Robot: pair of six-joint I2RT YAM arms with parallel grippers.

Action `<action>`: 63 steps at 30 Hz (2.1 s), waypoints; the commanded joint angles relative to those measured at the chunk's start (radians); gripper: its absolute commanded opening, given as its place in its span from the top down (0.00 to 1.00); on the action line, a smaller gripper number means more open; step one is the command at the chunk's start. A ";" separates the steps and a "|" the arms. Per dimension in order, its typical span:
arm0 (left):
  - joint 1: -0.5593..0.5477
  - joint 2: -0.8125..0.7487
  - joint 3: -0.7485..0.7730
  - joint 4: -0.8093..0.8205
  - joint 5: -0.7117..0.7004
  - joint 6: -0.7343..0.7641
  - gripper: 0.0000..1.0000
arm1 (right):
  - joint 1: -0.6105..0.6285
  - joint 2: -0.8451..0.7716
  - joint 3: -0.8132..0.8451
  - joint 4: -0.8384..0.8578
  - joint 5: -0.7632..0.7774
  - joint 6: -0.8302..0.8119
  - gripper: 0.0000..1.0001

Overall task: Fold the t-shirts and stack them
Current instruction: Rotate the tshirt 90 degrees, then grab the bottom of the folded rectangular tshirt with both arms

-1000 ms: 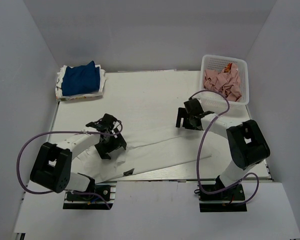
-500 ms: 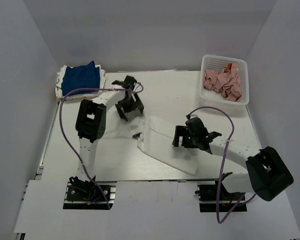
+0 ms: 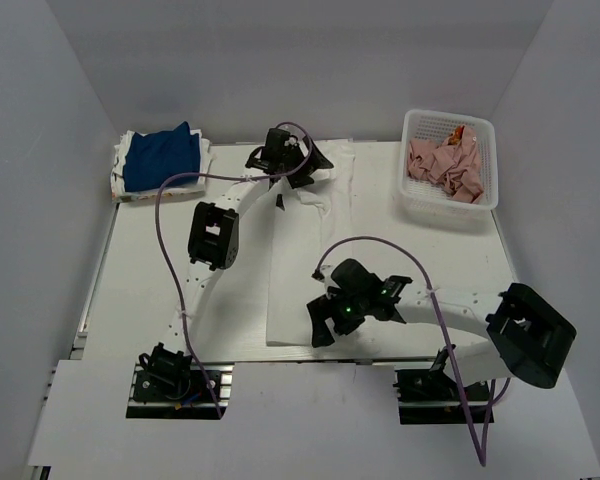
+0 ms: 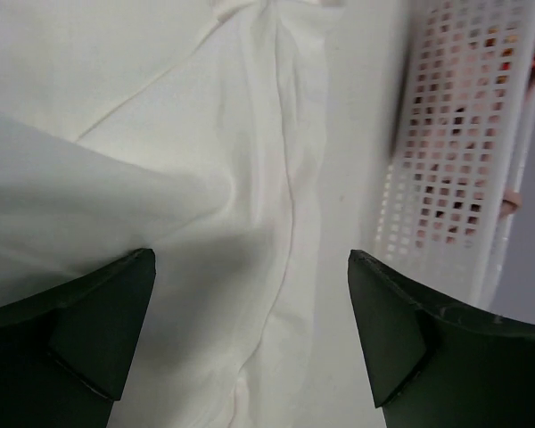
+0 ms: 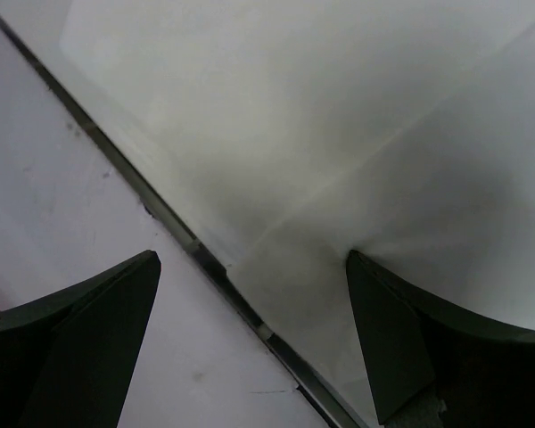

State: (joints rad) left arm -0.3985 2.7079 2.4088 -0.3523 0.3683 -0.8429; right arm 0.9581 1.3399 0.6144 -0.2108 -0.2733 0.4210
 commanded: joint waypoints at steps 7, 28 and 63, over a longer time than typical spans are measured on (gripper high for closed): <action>0.023 0.047 0.012 0.162 0.074 -0.071 0.00 | 0.068 -0.083 0.082 -0.058 0.089 -0.116 0.09; -0.025 -1.170 -1.157 -0.116 -0.194 0.242 0.00 | 0.062 -0.360 -0.070 -0.208 0.318 0.094 0.09; -0.365 -1.355 -1.720 -0.163 -0.100 0.036 1.00 | 0.062 -0.341 -0.167 -0.045 0.356 0.154 1.00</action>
State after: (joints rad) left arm -0.7574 1.3968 0.6201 -0.5030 0.3138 -0.8452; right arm 1.0214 1.0317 0.4099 -0.2672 0.0277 0.5694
